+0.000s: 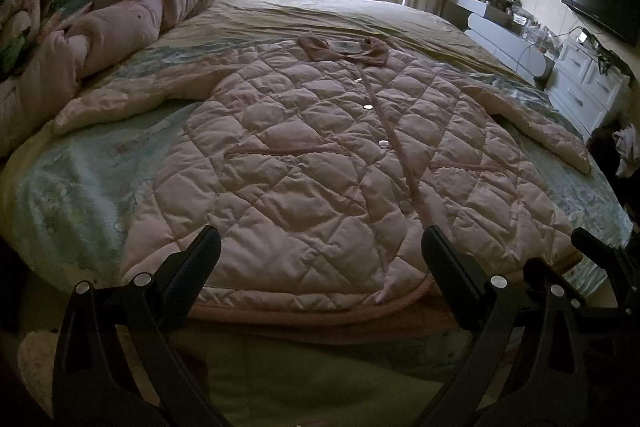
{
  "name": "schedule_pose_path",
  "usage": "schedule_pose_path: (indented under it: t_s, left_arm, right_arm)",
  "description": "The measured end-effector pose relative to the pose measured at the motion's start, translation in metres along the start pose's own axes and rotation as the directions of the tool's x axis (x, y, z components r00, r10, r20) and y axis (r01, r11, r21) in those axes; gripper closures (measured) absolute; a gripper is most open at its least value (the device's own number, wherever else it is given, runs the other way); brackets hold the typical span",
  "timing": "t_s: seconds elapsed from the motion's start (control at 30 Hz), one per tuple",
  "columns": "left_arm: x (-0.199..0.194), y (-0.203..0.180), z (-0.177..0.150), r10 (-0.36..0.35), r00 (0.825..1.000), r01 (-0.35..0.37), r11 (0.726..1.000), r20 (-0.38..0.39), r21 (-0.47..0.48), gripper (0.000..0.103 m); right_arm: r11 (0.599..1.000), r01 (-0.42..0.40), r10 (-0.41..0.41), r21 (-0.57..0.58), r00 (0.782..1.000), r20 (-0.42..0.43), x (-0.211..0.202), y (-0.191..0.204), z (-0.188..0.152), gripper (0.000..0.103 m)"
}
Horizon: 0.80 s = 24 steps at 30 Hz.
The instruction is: Fold large clothes
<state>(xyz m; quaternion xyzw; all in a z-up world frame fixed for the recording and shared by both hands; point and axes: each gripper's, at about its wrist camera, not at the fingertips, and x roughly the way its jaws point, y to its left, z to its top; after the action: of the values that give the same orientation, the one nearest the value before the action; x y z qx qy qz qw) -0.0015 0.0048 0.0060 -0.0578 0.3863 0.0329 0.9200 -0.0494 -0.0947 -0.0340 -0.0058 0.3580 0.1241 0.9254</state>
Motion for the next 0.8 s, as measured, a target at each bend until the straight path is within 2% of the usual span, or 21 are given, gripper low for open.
schedule_pose_path:
  t_s: [0.8]
  left_arm:
    - [-0.0049, 0.0079, 0.0033, 0.0, 1.0, 0.0, 1.0, 0.007, -0.003, 0.009]
  right_arm:
    - [1.0, 0.009, -0.009, -0.002, 1.0, 0.006, -0.0061, 0.0005, 0.0012, 0.004]
